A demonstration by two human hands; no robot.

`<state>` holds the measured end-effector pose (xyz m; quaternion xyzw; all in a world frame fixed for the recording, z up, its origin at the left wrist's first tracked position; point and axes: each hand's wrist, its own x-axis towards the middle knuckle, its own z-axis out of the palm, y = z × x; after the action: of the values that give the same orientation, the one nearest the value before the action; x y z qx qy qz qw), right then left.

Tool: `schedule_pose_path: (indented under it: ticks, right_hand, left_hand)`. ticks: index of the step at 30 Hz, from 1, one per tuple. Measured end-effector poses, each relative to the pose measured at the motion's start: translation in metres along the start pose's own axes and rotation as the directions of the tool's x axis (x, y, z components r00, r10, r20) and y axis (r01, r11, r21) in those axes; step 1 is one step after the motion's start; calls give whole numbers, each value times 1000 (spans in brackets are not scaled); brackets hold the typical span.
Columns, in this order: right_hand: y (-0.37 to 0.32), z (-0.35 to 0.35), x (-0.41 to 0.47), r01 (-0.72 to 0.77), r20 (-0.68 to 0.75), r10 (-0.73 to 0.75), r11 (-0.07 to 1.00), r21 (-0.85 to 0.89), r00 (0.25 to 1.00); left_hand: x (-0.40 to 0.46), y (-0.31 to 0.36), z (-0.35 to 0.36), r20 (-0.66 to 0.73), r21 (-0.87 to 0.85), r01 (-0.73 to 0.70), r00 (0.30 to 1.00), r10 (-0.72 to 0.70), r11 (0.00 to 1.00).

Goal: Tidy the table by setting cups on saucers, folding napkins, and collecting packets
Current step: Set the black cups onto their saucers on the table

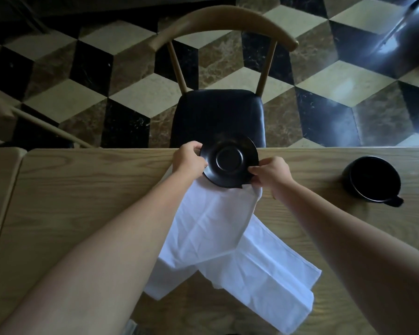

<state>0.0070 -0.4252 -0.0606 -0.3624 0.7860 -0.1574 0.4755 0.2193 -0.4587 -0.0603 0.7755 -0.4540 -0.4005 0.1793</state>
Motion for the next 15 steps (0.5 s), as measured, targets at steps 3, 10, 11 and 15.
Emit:
schedule_pose_path:
  ticks: [3,10,11,15]
  right_hand:
    - [4,2,-7,-12,-10,11,1000,-27,1000]
    - [7,2,-23,15,-20,-19,981,-194,1000]
    - [6,1,-24,16,-14,-20,980,-201,1000]
    - [2,-6,-39,55,-26,-58,994,-94,998]
  left_hand:
    - [-10,-6,-4,13,22,5,1000,-5,1000]
    - [-29,-6,-8,50,77,8,999,-11,997]
    - [-31,-4,-10,55,130,-10,998,3,992]
    - [-49,12,-28,16,364,-113,993,116,925]
